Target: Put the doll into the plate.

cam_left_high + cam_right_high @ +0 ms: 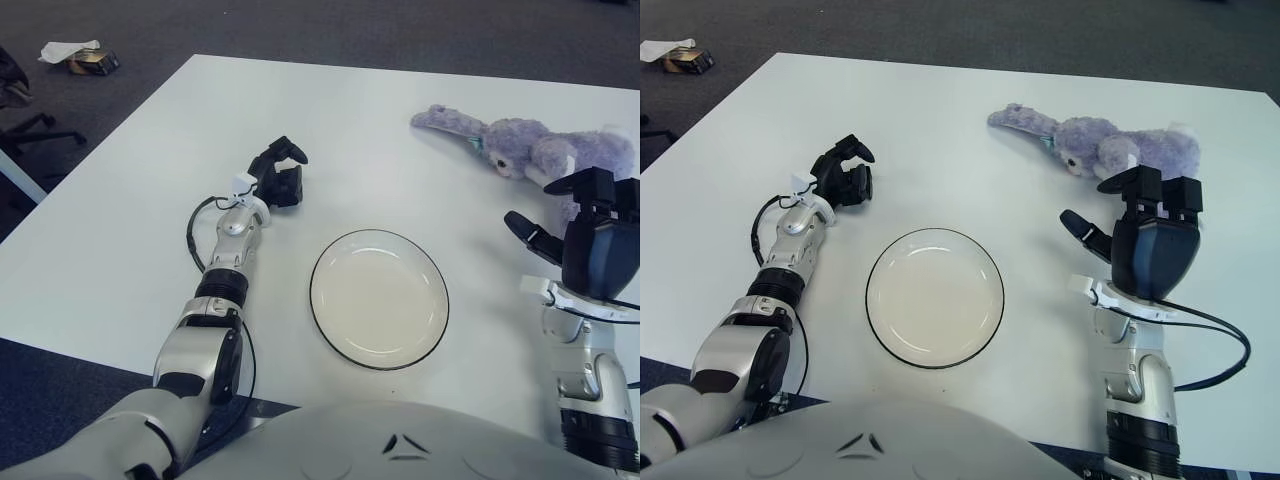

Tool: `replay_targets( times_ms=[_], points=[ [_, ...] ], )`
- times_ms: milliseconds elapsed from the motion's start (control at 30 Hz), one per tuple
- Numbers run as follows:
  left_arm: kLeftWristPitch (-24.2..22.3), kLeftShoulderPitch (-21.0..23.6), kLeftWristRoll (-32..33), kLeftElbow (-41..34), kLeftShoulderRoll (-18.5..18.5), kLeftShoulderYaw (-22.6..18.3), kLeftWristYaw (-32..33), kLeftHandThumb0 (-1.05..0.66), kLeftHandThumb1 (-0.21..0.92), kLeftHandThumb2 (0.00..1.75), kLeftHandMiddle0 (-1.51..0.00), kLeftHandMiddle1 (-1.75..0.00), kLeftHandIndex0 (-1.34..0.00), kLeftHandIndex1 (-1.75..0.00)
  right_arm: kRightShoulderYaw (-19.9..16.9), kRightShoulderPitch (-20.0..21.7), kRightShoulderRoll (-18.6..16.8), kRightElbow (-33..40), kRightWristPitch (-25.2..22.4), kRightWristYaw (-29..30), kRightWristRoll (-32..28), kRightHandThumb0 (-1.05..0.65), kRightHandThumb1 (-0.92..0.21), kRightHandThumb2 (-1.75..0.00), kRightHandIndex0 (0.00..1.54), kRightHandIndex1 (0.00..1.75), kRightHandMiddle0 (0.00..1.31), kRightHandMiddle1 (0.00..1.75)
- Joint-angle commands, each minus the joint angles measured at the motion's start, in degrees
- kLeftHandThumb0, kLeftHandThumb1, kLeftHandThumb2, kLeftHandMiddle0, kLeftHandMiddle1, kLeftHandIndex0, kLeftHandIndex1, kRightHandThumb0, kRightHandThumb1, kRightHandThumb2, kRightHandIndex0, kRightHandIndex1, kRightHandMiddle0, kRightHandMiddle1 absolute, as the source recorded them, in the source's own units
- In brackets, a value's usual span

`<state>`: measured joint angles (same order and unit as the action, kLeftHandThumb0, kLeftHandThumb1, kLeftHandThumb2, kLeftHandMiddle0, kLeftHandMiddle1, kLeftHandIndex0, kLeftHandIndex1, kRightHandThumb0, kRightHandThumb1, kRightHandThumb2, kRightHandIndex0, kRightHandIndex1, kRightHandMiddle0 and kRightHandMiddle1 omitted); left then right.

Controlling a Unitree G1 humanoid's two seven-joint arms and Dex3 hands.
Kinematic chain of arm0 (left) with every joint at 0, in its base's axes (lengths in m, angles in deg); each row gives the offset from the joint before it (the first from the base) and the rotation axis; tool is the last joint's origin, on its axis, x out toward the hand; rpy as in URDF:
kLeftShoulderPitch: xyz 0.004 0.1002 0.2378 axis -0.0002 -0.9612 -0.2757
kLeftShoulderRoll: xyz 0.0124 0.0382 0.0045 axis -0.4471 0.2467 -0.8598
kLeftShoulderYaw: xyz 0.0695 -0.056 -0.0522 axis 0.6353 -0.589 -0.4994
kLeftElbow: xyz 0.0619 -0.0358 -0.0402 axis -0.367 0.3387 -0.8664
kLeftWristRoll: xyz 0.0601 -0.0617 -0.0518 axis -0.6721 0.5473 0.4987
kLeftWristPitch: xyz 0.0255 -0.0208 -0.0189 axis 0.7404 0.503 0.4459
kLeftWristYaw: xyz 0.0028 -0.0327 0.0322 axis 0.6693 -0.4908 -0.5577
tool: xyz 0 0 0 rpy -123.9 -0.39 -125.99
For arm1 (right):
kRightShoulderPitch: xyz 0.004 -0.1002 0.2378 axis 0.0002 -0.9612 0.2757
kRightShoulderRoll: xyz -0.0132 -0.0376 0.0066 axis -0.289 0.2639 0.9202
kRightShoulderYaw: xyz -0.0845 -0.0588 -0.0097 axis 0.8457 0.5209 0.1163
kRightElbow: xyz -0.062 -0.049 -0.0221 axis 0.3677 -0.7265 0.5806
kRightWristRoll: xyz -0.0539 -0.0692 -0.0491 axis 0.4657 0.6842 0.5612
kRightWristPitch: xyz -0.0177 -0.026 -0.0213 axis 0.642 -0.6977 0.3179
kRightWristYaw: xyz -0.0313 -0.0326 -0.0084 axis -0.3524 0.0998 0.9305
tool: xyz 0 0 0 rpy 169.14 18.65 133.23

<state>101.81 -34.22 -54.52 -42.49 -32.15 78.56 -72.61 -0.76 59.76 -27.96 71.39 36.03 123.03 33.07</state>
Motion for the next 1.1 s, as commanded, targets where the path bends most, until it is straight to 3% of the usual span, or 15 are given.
replay_targets(
  times_ms=[0,233,533,767,1067],
  points=[
    [-2.43,-2.91,-0.48,3.64,0.55,0.28,0.29,-0.44,0.43,1.17,-1.11,-1.75,-0.52,-1.75,-0.35,-0.99,2.3,2.52,-3.12,-4.38,1.76,-0.79,-0.56,-0.71,0.03,1.02,0.01,1.31],
    [-2.11,-2.64,-0.37,4.21,0.55,0.23,0.04,-0.44,0.43,1.18,-1.11,-1.75,-0.52,-1.75,-0.71,-1.81,4.66,4.13,-6.39,-7.19,3.77,-0.87,-0.63,-0.6,0.0,0.74,0.0,1.12],
    [-2.18,-2.5,-0.5,4.49,0.58,0.21,0.42,-0.44,0.43,1.18,-1.1,-1.75,-0.52,-1.75,-2.57,-2.0,7.57,3.21,-9.04,-10.57,2.05,-0.93,-0.7,-0.49,0.0,0.46,0.0,0.99],
    [-1.85,-2.01,-0.31,5.41,0.43,-0.1,0.14,-0.44,0.44,1.16,-1.09,-1.75,-0.51,-1.75,-3.11,2.14,12.81,-4.98,-9.46,-9.74,0.91,-1.01,-0.85,-0.31,0.0,0.29,0.0,0.83],
    [-1.25,-1.62,-0.23,6.35,0.17,-0.21,-0.52,-0.44,0.44,1.17,-1.1,-1.75,-0.52,-1.75,-2.48,4.48,15.76,-8.52,-11.16,-9.7,0.44,-1.05,-0.92,-0.36,0.0,0.12,0.0,0.57]
  ],
)
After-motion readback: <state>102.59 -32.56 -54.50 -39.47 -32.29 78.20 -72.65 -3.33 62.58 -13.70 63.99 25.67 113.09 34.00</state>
